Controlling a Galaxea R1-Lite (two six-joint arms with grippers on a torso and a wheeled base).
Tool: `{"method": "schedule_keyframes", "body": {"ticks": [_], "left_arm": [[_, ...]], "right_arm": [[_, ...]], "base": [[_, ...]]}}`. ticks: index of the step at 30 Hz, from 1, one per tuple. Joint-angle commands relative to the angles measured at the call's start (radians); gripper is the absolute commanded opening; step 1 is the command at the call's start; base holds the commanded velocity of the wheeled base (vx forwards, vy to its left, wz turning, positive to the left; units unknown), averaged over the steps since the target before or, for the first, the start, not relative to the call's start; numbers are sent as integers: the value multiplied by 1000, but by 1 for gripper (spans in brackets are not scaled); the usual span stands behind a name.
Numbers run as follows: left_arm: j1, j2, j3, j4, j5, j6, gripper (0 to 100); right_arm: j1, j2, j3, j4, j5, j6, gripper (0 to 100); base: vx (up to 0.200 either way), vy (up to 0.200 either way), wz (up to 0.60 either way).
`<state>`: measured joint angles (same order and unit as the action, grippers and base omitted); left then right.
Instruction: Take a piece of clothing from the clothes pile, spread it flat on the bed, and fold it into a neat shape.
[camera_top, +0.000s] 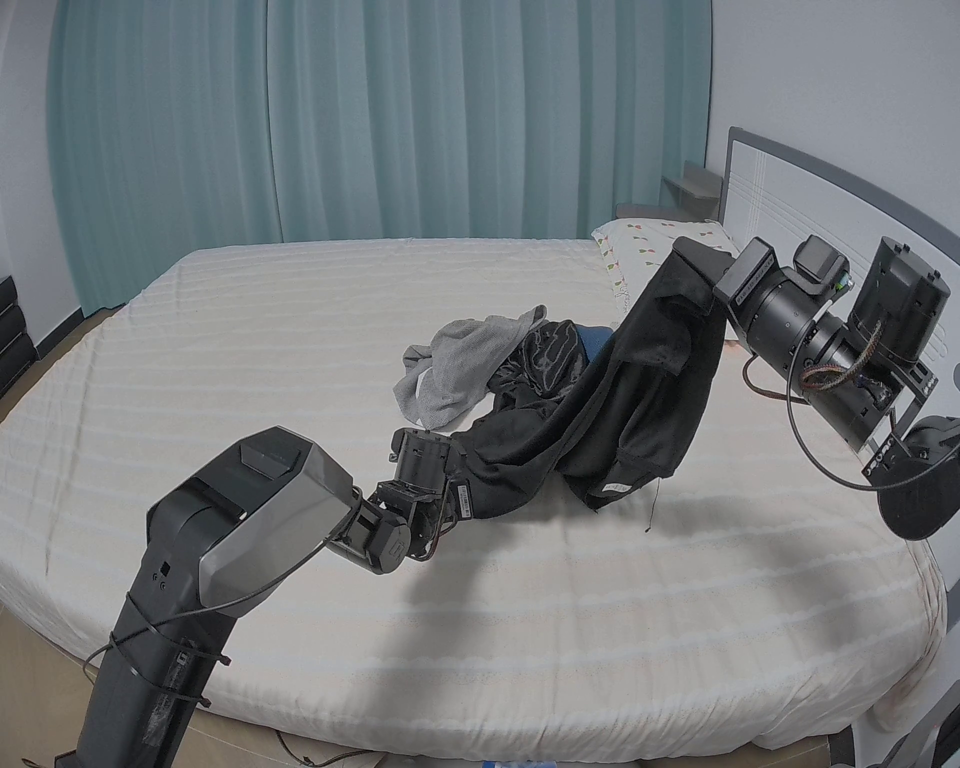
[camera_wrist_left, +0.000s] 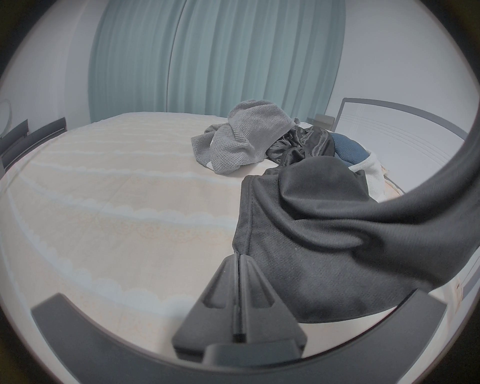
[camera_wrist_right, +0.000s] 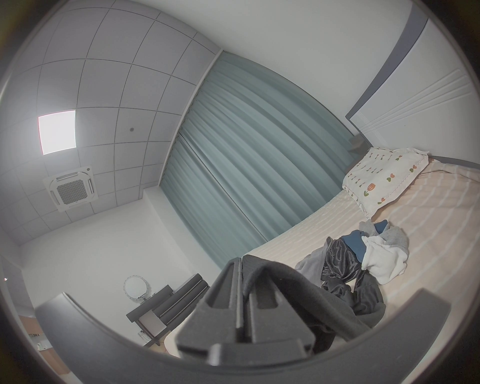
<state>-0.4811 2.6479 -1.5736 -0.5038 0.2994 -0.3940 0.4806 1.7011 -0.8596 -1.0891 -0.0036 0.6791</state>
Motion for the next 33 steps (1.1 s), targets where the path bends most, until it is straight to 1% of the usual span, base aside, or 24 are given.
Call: {"method": "schedule_keyframes", "body": {"ticks": [1, 2, 3, 6, 9, 12, 13, 14, 15, 16, 17, 18, 20, 24, 27, 33], "left_arm": [[9, -77, 41, 8, 0, -25, 0], [13, -117, 66, 21, 0, -45, 0], [13, -128, 73, 22, 0, -52, 0], [16, -229, 129, 27, -2, -126, 0], [16, -344, 213, 33, -2, -183, 0], [15, -482, 339, 27, -2, -236, 0], [15, -482, 339, 27, -2, -236, 0], [12, -562, 403, 24, 0, -267, 0], [12, -606, 438, 24, 3, -282, 0], [12, -646, 469, 19, 4, -293, 0], [12, -646, 469, 19, 4, -293, 0], [16, -723, 529, 11, 15, -304, 0], [21, -787, 567, -12, 30, -305, 0], [27, -887, 593, -71, 53, -304, 0], [27, -950, 570, -64, 55, -292, 0], [27, -970, 529, -67, 53, -273, 0]], "right_arm": [[-39, 46, -3, -5, 17, -4, 0], [-56, 68, -1, -14, 42, 5, 0], [-60, 72, -1, -15, 47, 7, 0], [-79, 86, -3, -21, 39, 8, 0], [-80, 77, 4, -43, 22, 2, 0], [-71, 45, 17, -66, -21, -12, 0], [-71, 45, 17, -66, -21, -12, 0], [-68, 26, 24, -66, -26, -24, 0], [-71, 20, 22, -66, -27, -30, 0], [-74, 14, 16, -66, -27, -33, 0], [-74, 14, 16, -66, -27, -33, 0], [-80, -3, 7, -64, -29, -35, 0], [-83, -27, -3, -58, -27, -35, 0], [-83, -64, -55, -43, -24, -46, 0], [-83, -80, -101, 0, -16, -56, 0], [-83, -58, -148, 25, -9, -58, 0]], "base": [[0, 0, 0], [0, 0, 0], [0, 0, 0], [0, 0, 0], [0, 0, 0], [0, 0, 0], [0, 0, 0], [0, 0, 0], [0, 0, 0], [0, 0, 0], [0, 0, 0], [0, 0, 0], [0, 0, 0], [0, 0, 0], [0, 0, 0], [0, 0, 0]]}}
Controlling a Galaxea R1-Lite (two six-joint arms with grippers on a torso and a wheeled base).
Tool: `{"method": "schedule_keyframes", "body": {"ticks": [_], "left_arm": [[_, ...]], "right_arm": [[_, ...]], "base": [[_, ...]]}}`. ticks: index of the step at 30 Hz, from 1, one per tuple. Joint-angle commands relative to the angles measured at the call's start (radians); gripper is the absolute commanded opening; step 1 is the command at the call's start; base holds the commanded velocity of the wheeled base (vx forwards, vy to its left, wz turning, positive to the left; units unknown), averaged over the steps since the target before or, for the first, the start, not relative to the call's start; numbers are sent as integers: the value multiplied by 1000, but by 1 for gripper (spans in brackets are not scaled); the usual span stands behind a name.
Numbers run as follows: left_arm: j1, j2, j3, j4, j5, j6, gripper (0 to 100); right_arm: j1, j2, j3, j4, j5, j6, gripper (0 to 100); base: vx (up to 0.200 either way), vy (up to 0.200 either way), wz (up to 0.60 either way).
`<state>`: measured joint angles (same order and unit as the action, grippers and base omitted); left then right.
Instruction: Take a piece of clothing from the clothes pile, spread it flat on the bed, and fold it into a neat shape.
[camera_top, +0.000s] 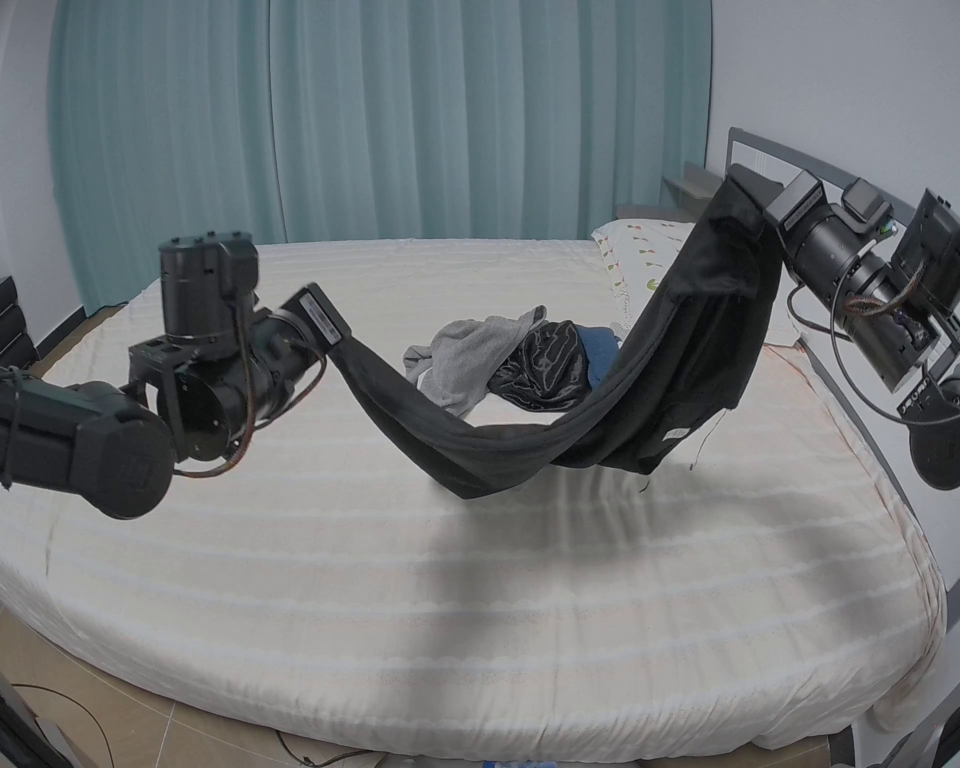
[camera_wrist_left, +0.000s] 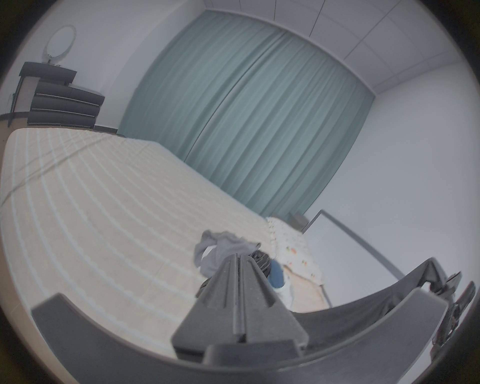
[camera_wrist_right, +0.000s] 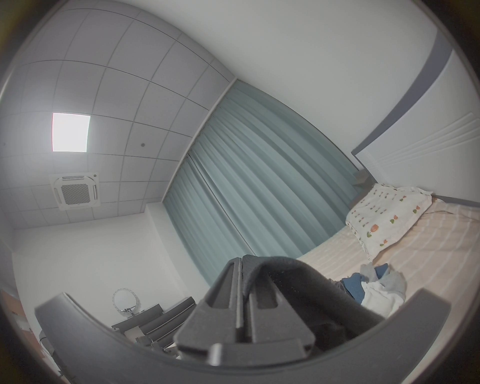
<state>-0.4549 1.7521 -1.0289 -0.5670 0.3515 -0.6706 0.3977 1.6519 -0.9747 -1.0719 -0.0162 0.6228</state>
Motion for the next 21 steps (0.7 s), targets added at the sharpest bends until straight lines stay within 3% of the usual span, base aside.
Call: {"method": "schedule_keyframes", "body": {"ticks": [1, 9, 14, 21], "left_arm": [[1, -75, -16, -5, 1, 3, 0], [-4, -105, 23, -1, 4, -7, 0], [-27, -106, 167, -14, -2, -18, 0], [-45, -125, 239, -24, -9, -127, 0]], "right_arm": [[0, -4, -38, 7, 12, -2, 0], [0, 11, 33, 0, 18, 5, 0], [6, 26, 177, -6, 24, 28, 0], [10, 40, 249, -6, 24, 77, 0]], "base": [[0, 0, 0], [0, 0, 0], [0, 0, 0], [0, 0, 0]]}}
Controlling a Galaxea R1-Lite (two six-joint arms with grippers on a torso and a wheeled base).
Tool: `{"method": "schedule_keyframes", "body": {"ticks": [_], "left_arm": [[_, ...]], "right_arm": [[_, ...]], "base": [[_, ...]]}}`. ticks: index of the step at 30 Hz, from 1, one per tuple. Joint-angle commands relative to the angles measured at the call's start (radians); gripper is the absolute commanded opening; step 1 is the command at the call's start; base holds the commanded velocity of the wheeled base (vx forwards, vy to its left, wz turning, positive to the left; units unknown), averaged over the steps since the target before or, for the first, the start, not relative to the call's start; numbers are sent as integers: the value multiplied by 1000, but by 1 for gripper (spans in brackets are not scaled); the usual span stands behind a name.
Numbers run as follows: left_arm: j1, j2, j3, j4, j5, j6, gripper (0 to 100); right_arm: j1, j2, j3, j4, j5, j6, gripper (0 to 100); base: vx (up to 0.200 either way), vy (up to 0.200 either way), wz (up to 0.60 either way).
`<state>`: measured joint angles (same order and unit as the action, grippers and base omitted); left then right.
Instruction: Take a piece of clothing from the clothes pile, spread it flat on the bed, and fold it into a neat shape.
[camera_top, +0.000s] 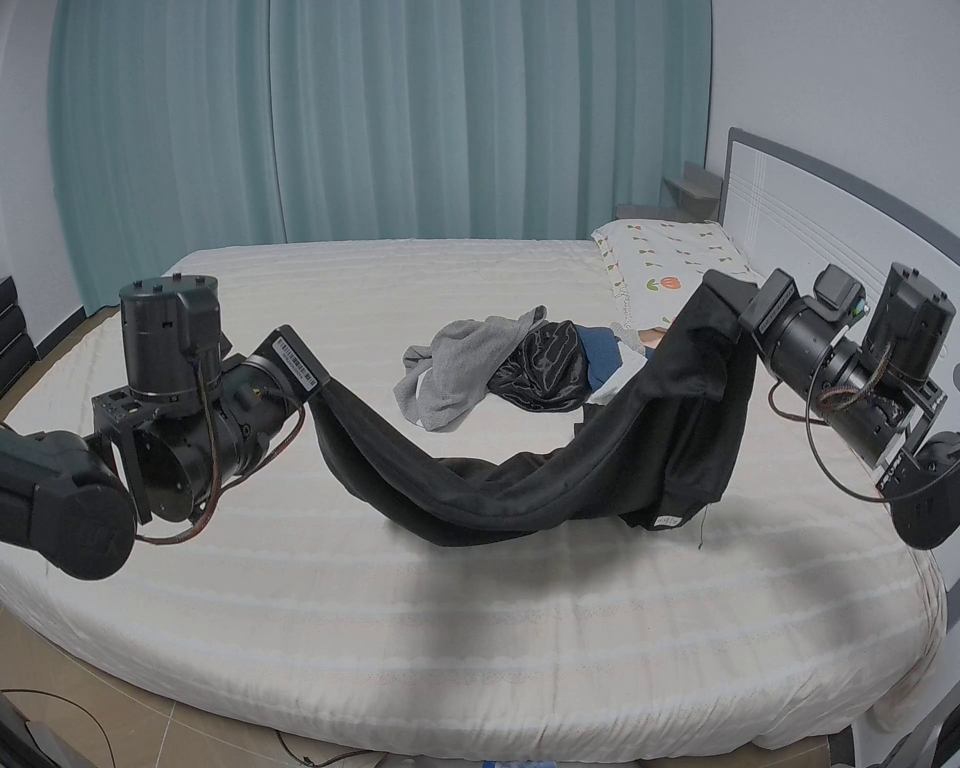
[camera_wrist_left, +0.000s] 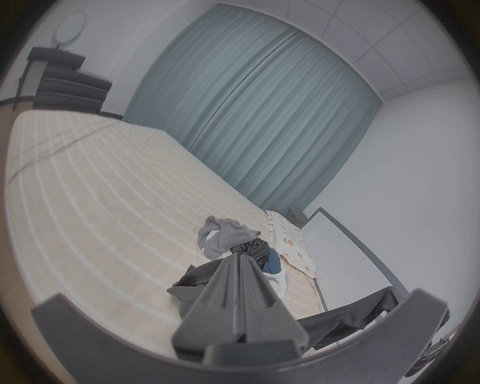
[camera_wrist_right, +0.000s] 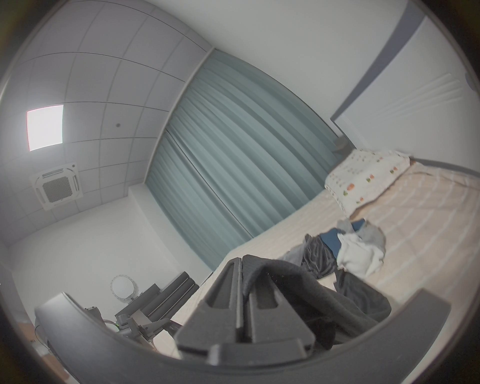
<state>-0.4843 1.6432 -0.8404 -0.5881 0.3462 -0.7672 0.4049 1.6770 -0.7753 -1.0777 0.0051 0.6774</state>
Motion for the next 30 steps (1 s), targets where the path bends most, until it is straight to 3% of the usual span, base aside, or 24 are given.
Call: {"method": "schedule_keyframes", "body": {"ticks": [1, 5, 14, 30], "left_arm": [[-19, -16, 60, -2, -4, -32, 0], [-39, -20, 100, -4, -4, -32, 0], [-62, -28, 138, -6, -4, -37, 0], [-53, -66, 235, -76, -1, -92, 0]], "right_arm": [[5, 15, 56, -1, 3, 30, 0], [17, 15, 60, -1, 3, 63, 0], [46, 23, 73, -2, -1, 67, 0], [55, 24, 123, -2, 3, 59, 0]], "base": [[0, 0, 0], [0, 0, 0], [-200, 0, 0], [0, 0, 0]]}}
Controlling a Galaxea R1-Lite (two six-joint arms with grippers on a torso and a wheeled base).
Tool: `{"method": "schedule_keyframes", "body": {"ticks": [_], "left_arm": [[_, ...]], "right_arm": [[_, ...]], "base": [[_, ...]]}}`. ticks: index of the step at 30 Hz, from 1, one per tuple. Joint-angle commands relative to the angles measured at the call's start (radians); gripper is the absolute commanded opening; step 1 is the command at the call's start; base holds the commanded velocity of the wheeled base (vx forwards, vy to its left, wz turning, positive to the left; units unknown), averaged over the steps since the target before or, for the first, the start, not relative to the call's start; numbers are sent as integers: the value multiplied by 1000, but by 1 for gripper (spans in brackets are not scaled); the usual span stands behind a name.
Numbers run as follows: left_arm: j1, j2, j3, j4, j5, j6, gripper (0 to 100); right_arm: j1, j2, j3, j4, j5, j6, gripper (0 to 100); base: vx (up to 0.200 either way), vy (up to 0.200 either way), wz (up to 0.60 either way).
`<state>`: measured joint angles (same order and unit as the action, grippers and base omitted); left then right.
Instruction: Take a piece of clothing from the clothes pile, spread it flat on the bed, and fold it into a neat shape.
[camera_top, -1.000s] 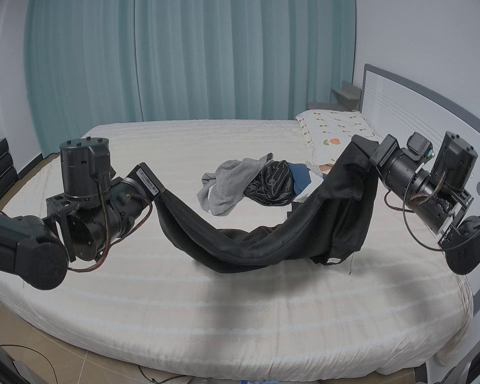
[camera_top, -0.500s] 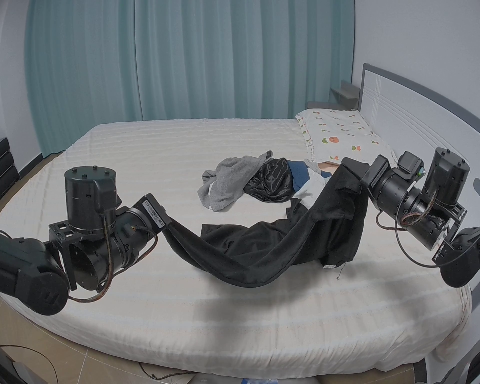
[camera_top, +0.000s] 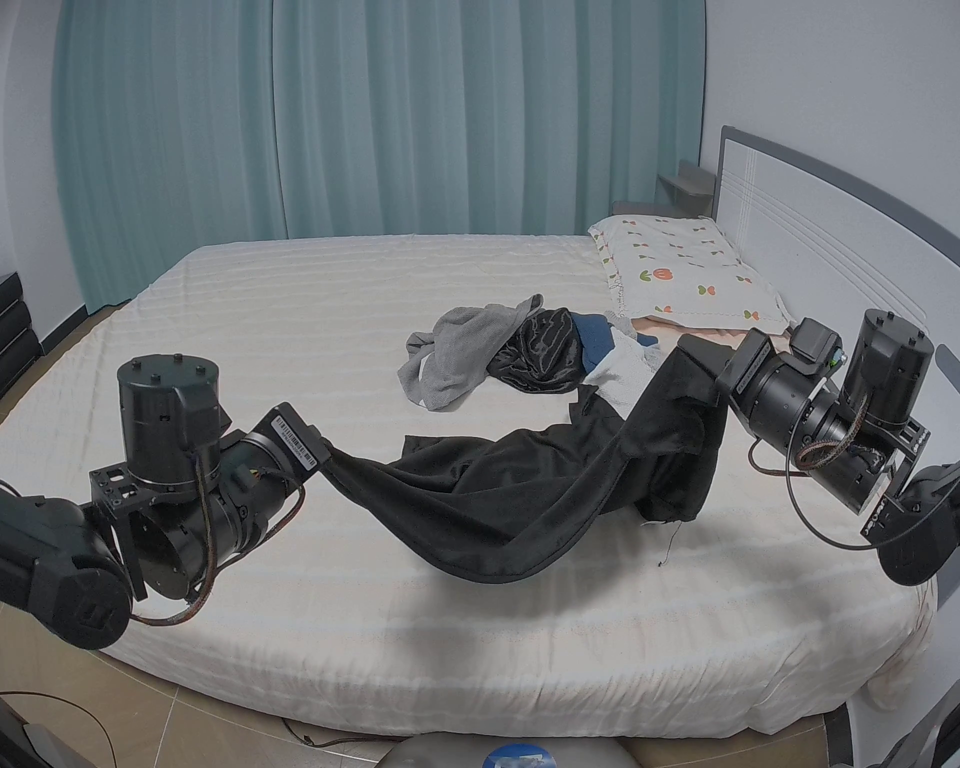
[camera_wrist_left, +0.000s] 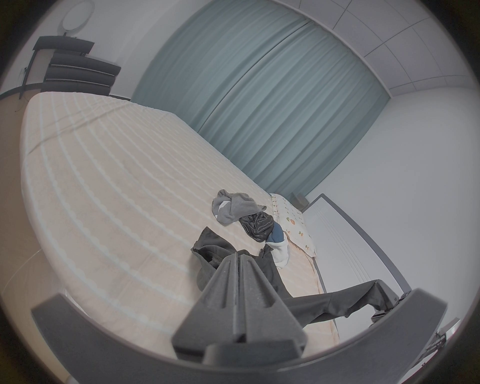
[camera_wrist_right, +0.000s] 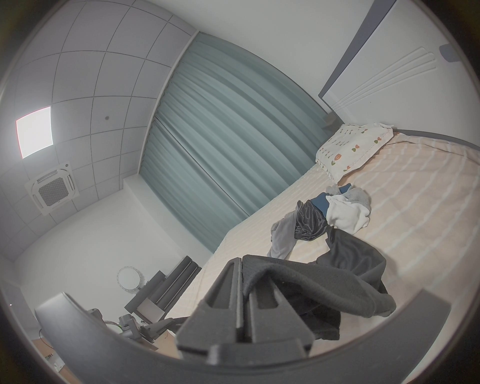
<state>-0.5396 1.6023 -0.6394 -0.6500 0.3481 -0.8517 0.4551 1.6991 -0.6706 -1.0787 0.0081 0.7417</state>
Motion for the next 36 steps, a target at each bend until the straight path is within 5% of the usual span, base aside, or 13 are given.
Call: {"method": "schedule_keyframes", "body": {"ticks": [1, 36], "left_arm": [[4, -35, 44, -22, -4, -9, 0], [43, -64, 58, -30, -8, -18, 0]], "right_arm": [[5, 4, 22, 0, 0, -8, 0], [82, 11, 92, -15, -17, -1, 0]], "base": [[0, 0, 0], [0, 194, 0]]}}
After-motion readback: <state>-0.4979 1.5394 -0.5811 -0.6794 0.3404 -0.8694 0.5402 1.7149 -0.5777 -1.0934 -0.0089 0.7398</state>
